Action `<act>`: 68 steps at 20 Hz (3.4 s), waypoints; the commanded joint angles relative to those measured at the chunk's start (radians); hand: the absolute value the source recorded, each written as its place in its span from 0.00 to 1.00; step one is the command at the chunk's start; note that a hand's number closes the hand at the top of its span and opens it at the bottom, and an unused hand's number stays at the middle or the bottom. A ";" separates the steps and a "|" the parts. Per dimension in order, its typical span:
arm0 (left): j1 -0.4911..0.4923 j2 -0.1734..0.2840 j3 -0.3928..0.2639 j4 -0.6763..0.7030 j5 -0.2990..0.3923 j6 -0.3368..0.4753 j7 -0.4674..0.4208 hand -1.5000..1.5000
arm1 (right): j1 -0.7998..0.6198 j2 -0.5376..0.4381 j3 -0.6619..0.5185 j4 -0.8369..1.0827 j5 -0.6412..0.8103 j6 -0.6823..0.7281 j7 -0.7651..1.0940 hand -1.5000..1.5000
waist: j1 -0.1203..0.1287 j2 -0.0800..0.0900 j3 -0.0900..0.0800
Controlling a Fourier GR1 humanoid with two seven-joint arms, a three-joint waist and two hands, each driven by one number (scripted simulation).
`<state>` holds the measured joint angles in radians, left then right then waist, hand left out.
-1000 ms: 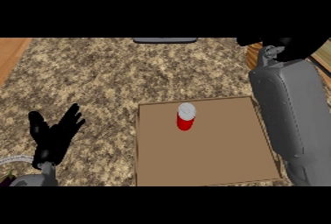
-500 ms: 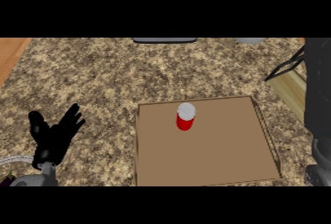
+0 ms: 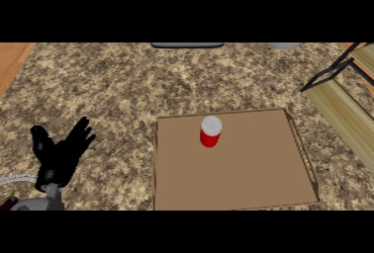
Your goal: Pick the croissant from the tray and place it in the tiered shelf
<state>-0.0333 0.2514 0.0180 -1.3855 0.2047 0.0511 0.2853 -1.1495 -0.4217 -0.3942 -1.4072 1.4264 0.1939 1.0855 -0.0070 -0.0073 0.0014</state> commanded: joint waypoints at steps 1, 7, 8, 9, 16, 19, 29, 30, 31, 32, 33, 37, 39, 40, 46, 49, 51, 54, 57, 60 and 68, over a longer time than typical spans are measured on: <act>-0.036 -0.019 -0.012 0.017 -0.018 0.026 0.041 0.50 | -0.028 -0.092 -0.080 0.027 -0.047 0.140 0.029 1.00 | -0.003 0.004 -0.002; 0.013 -0.012 -0.004 -0.002 -0.013 -0.009 0.006 0.50 | 0.044 -0.123 -0.120 0.083 -0.097 0.152 -0.047 1.00 | 0.009 0.005 -0.002; 0.001 -0.052 -0.035 0.010 -0.038 0.014 -0.011 0.50 | 0.014 -0.169 -0.136 0.148 -0.102 0.149 -0.077 1.00 | 0.010 0.007 -0.002; -0.018 -0.027 -0.020 -0.005 -0.032 0.017 0.044 0.50 | 0.076 -0.149 -0.137 0.149 -0.102 0.088 -0.098 1.00 | 0.010 0.008 -0.001; -0.024 -0.018 0.017 0.067 -0.026 -0.028 -0.012 0.50 | 0.084 -0.205 -0.147 0.271 -0.131 -0.013 -0.140 1.00 | 0.015 0.010 -0.002; -0.028 -0.053 -0.009 0.037 -0.054 0.018 0.021 0.50 | 0.131 -0.256 -0.162 0.315 -0.149 -0.031 -0.196 1.00 | 0.015 0.010 -0.001; -0.008 -0.062 0.011 0.058 -0.057 -0.015 -0.019 0.50 | 0.158 -0.326 -0.152 0.350 -0.248 -0.079 -0.279 1.00 | 0.011 0.008 -0.002; 0.005 -0.047 0.018 0.018 -0.053 -0.020 0.003 0.50 | 0.192 -0.283 -0.140 0.334 -0.251 -0.125 -0.266 1.00 | 0.013 0.007 -0.002; 0.031 -0.029 0.027 0.018 -0.040 -0.054 -0.012 0.50 | 0.190 -0.278 -0.122 0.330 -0.242 -0.130 -0.258 1.00 | 0.015 0.007 -0.002; -0.015 -0.034 0.041 0.073 -0.038 -0.055 -0.032 0.50 | 0.182 -0.295 -0.134 0.375 -0.257 -0.161 -0.288 1.00 | 0.014 0.009 -0.002; -0.033 -0.055 0.012 0.041 -0.060 -0.024 0.014 0.50 | 0.140 -0.297 -0.109 0.387 -0.249 -0.134 -0.257 1.00 | 0.015 0.009 -0.002; -0.035 -0.073 0.015 0.072 -0.081 -0.006 -0.025 0.50 | 0.223 -0.309 -0.072 0.326 -0.244 -0.033 -0.253 1.00 | 0.006 0.007 -0.002; -0.065 -0.054 0.038 0.102 -0.058 -0.035 -0.026 0.50 | 0.174 -0.298 -0.141 0.330 -0.266 -0.167 -0.201 1.00 | 0.009 0.010 -0.002; -0.029 -0.047 0.038 0.067 -0.066 -0.022 -0.010 0.50 | 0.195 -0.273 -0.162 0.313 -0.268 -0.240 -0.189 1.00 | 0.013 0.010 -0.001; 0.015 -0.052 0.016 -0.054 -0.059 -0.020 0.064 0.50 | 0.196 -0.304 -0.227 0.226 -0.344 -0.304 -0.190 0.00 | 0.010 0.004 -0.001; -0.002 -0.058 0.028 -0.003 -0.069 -0.011 0.034 0.50 | 0.165 -0.310 -0.268 0.249 -0.398 -0.406 -0.244 0.00 | 0.012 0.007 -0.001; -0.029 -0.039 0.056 0.060 -0.051 -0.046 -0.002 0.50 | 0.174 -0.252 -0.249 0.166 -0.393 -0.435 -0.176 0.00 | 0.005 0.007 -0.002; -0.010 -0.065 0.034 0.053 -0.070 -0.036 -0.027 0.50 | 0.155 -0.263 -0.287 0.174 -0.433 -0.509 -0.187 0.00 | 0.008 0.008 -0.002; 0.006 -0.059 0.032 0.022 -0.067 -0.036 0.010 0.50 | 0.181 -0.285 -0.295 0.130 -0.384 -0.604 -0.177 0.00 | 0.009 0.007 -0.002; -0.034 -0.068 0.044 0.084 -0.078 -0.022 -0.015 0.50 | 0.182 -0.354 -0.276 0.052 -0.330 -0.521 -0.101 0.00 | -0.005 0.005 -0.003; 0.001 -0.050 0.057 0.033 -0.059 -0.047 0.007 0.50 | 0.345 -0.398 -0.465 -0.182 -0.314 -0.508 -0.023 0.00 | -0.014 0.002 -0.001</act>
<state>-0.0252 0.2014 0.0717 -1.3852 0.1433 0.0099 0.2741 -0.8596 -0.7937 -0.7800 -1.4926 1.1251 -0.3190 1.0022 -0.0136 -0.0088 0.0027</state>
